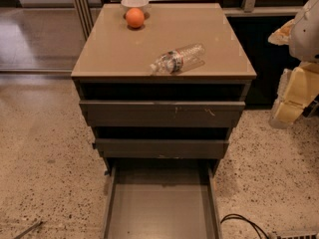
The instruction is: Place water bottle into bottom drawer
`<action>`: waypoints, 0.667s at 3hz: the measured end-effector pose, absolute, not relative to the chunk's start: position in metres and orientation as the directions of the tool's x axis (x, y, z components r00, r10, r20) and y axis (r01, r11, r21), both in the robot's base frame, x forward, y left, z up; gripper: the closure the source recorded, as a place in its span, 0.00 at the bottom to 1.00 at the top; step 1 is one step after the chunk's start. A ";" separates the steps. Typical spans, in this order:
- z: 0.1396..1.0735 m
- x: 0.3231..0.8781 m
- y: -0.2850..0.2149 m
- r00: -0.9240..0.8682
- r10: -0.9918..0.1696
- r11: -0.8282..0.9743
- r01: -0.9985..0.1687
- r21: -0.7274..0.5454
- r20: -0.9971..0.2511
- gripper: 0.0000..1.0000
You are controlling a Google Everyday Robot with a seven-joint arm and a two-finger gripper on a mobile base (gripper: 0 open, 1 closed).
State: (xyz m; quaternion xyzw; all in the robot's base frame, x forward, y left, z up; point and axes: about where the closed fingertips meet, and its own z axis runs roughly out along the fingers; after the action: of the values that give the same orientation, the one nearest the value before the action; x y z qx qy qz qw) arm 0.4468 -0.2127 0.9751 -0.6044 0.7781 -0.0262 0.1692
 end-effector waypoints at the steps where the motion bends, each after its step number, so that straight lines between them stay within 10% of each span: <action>1: 0.967 0.469 -0.199 -0.164 -0.956 0.222 -0.946 -0.238 -0.242 0.00; 2: 0.963 0.502 -0.181 -0.106 -0.976 0.153 -0.956 -0.252 -0.191 0.00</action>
Offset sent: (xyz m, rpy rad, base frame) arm 0.1016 0.0520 -0.0166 -0.1532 0.0000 0.1889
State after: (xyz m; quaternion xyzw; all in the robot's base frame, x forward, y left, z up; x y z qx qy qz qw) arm 0.5021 -0.1805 0.9630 -0.6499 0.7429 -0.0322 0.1570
